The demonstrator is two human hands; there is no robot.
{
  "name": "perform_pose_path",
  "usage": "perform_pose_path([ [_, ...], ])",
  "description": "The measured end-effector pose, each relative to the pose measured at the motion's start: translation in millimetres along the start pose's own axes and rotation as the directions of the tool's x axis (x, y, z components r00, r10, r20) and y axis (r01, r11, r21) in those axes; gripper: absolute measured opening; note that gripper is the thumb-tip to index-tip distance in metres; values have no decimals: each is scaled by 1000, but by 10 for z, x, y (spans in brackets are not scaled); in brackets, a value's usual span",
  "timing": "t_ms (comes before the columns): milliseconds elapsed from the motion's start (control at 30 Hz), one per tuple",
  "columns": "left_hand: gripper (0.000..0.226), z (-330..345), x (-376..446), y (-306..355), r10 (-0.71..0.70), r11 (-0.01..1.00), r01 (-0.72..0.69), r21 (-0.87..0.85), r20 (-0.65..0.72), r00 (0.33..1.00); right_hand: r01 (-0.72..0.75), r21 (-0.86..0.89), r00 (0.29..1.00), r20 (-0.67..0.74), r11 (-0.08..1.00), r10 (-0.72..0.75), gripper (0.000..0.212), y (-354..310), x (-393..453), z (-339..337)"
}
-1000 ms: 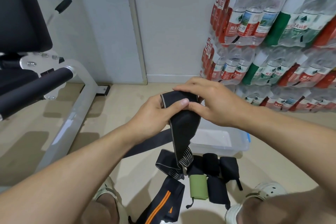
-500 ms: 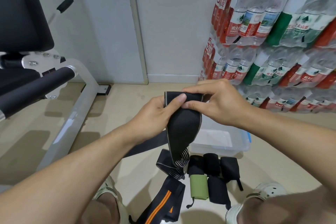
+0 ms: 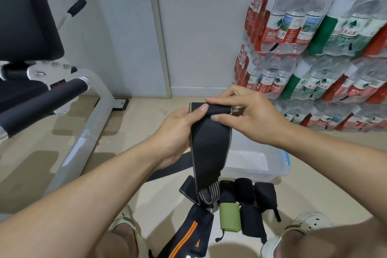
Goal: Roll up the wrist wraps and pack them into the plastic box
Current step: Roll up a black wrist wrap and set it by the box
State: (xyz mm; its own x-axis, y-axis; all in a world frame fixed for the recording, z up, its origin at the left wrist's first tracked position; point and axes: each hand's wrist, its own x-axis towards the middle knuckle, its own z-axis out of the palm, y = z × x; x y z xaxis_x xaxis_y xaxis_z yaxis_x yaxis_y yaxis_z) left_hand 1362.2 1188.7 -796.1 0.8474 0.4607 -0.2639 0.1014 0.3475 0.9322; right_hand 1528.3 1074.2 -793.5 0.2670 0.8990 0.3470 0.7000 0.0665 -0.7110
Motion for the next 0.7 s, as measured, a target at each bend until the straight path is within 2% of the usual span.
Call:
perform_pose_path([
  [67, 35, -43, 18, -23, 54, 995, -53, 90, -6, 999, -135, 132, 990, 57, 982, 128, 45, -26, -6, -30],
  [167, 31, -65, 13, -63, 122, 964, -117, 238, -7, 992, -228, 211, 972, 102, 950, 211, 56, -40, -29, -39],
  [267, 35, -47, 8, -91, 164, 924, -148, 353, -17, 986, -275, 327, 960, 148, 904, 238, 37, -108, -48, 27],
  [367, 45, -46, 16, -114, 193, 888, -165, 430, -23, 981, -261, 218, 965, 93, 941, 246, 25, -166, -40, 41],
  [433, 39, -36, 8, -121, 209, 873, -175, 455, -26, 978, -222, 91, 974, 56, 971, 218, 24, -203, -33, 33],
  [533, 35, -19, 16, -129, 189, 903, -164, 396, -24, 982, -145, -37, 989, -16, 989, 145, 28, -205, -34, 35],
  [633, 53, -10, 20, -95, 55, 975, -63, 212, 45, 997, -29, -89, 997, -78, 996, 22, 28, -147, -51, 56],
  [700, 53, 9, 31, -90, 32, 993, -36, 110, 39, 999, 29, -114, 992, -115, 993, -42, 29, -110, -73, 99],
])
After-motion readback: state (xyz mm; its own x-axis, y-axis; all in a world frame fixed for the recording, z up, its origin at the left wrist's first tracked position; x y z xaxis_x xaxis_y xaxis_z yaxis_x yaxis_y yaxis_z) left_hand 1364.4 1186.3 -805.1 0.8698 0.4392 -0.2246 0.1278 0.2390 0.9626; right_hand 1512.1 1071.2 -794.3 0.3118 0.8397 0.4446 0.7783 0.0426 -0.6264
